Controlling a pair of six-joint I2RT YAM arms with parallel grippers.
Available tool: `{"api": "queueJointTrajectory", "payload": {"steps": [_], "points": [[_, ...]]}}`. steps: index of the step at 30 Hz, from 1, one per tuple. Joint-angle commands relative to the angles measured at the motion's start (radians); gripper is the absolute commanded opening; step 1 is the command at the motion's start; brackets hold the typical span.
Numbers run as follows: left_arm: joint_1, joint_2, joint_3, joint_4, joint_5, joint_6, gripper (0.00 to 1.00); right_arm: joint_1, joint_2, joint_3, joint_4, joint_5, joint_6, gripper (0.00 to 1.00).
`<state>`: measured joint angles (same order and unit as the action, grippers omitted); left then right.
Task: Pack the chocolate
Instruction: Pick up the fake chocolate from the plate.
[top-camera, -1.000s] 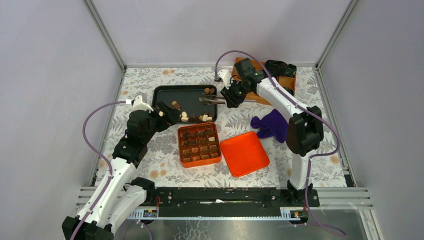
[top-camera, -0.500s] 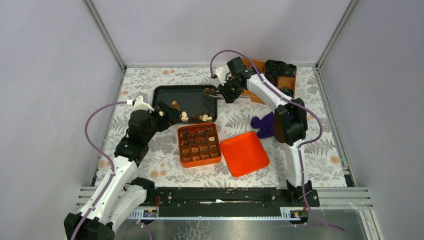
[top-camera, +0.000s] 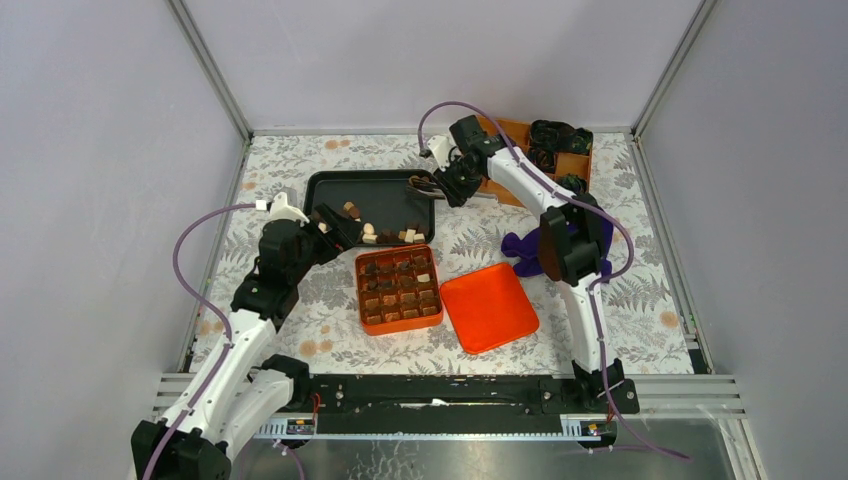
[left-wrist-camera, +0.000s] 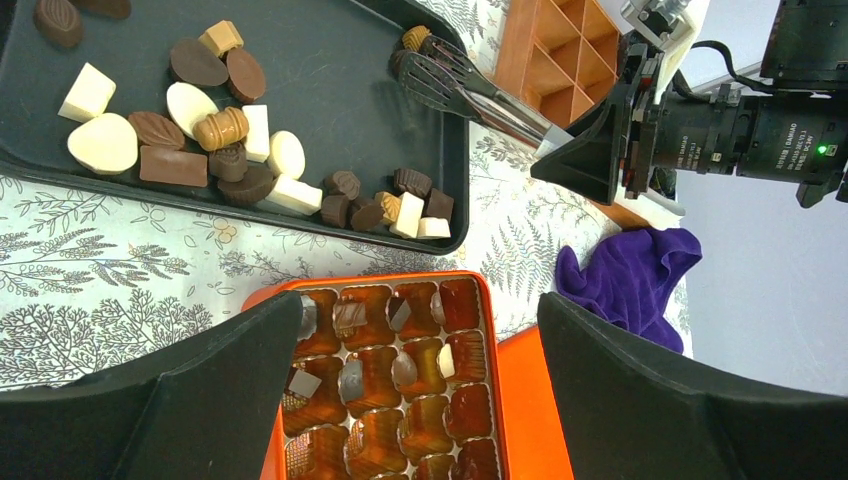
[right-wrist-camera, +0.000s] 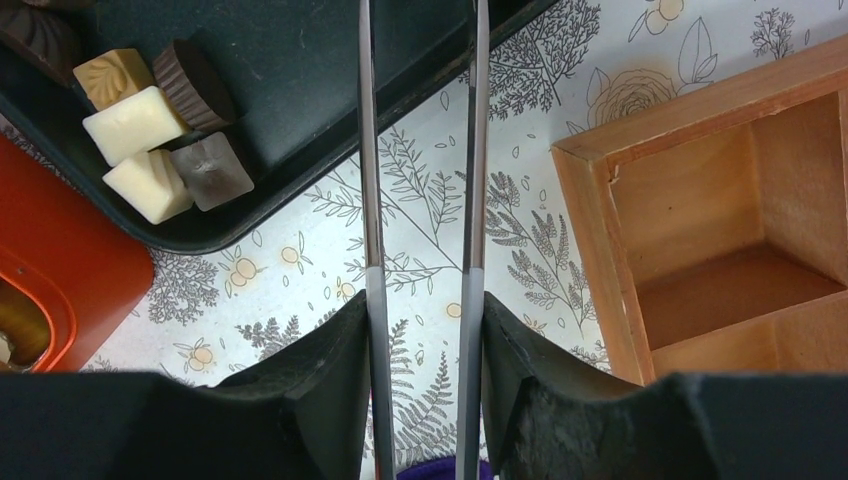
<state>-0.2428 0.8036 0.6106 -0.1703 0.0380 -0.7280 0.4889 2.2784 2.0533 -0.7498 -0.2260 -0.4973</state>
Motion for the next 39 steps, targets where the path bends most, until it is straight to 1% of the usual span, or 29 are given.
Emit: {"api": "queueJointTrajectory", "payload": {"steps": [1, 10, 14, 18, 23, 27, 31, 39], "points": [[0.009, 0.005, -0.006, 0.062, 0.013, -0.004, 0.95, 0.006, 0.016, 0.078, 0.009, 0.004, 0.018, 0.46], [0.016, 0.016, 0.006, 0.054, 0.014, -0.001, 0.95, 0.02, 0.067, 0.139, 0.002, -0.002, 0.019, 0.46], [0.017, 0.02, 0.009, 0.052, 0.014, -0.001, 0.95, 0.02, 0.068, 0.136, -0.002, 0.002, 0.012, 0.44], [0.019, 0.025, 0.009, 0.054, 0.018, -0.002, 0.95, 0.02, 0.04, 0.105, 0.004, 0.007, -0.001, 0.39], [0.02, 0.035, 0.009, 0.05, 0.029, 0.008, 0.95, 0.02, -0.04, 0.029, 0.03, -0.011, 0.002, 0.26], [0.021, 0.041, 0.002, 0.045, 0.043, 0.013, 0.94, 0.017, -0.111, -0.03, 0.044, -0.061, 0.023, 0.16], [0.022, 0.039, -0.016, 0.049, 0.054, 0.012, 0.94, 0.018, -0.17, -0.081, 0.056, -0.099, 0.038, 0.12], [0.022, 0.036, -0.047, 0.053, 0.063, 0.002, 0.93, 0.013, -0.27, -0.176, 0.079, -0.19, 0.067, 0.11]]}}
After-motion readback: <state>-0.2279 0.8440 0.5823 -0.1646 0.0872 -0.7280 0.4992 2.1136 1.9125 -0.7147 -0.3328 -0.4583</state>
